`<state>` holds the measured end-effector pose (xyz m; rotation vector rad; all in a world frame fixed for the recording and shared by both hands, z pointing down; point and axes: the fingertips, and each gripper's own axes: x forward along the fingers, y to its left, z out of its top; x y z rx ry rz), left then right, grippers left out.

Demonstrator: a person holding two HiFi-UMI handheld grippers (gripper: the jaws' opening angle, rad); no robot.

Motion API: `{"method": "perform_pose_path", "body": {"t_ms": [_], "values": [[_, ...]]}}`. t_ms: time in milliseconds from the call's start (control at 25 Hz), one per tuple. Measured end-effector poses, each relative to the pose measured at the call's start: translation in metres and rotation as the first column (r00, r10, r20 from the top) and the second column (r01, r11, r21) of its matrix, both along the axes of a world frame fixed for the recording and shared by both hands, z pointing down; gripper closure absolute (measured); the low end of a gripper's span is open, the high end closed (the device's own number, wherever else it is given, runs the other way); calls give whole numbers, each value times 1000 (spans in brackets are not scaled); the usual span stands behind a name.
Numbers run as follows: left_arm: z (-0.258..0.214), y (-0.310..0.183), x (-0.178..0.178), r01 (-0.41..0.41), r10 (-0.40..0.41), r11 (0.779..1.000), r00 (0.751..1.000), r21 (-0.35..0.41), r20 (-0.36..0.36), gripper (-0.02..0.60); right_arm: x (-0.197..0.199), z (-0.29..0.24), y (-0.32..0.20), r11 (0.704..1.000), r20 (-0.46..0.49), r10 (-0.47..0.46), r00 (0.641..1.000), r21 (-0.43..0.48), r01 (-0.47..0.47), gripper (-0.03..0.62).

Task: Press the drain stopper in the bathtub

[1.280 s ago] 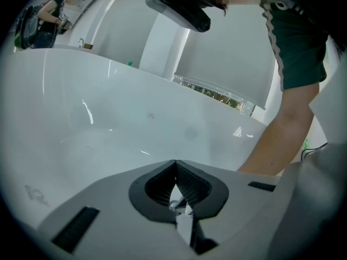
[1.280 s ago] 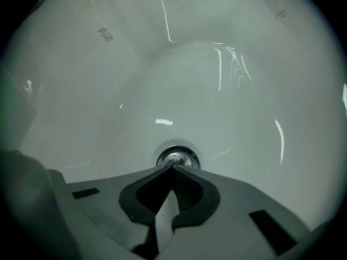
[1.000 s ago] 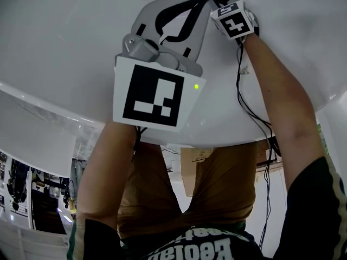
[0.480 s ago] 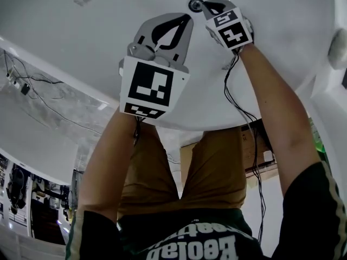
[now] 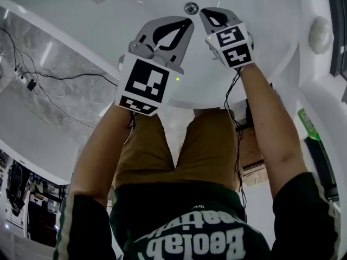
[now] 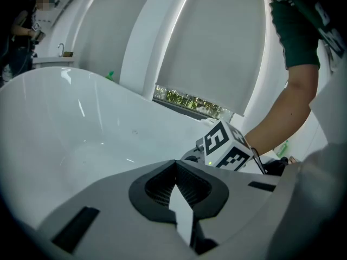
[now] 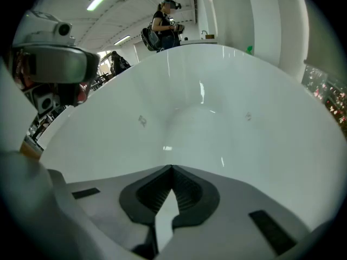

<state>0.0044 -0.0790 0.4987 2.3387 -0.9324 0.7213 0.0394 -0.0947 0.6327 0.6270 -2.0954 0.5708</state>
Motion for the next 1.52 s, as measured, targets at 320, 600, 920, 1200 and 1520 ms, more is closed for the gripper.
{"method": "perform_pose_path", "body": {"t_ms": [320,600,920,1200,1520], "values": [[-68,-1,-9,51,-52,998,999,46,14,572,-1,-109,7,994,49,-39,998,109,33,580],[-127,15,9,23,-22,998,1000,55,-5,572,5,-193,10,987,66,-39,997,161,28,580],[-206,27,28,17,-17,995,1000,100,-6,572,16,-278,32,981,125,-17,992,196,-8,580],[-259,35,37,-9,10,988,1000,152,-6,572,26,-342,37,966,173,-3,985,256,-42,580],[-319,60,58,-62,65,972,998,228,-6,572,49,-421,50,942,266,12,964,322,-100,580]]}}
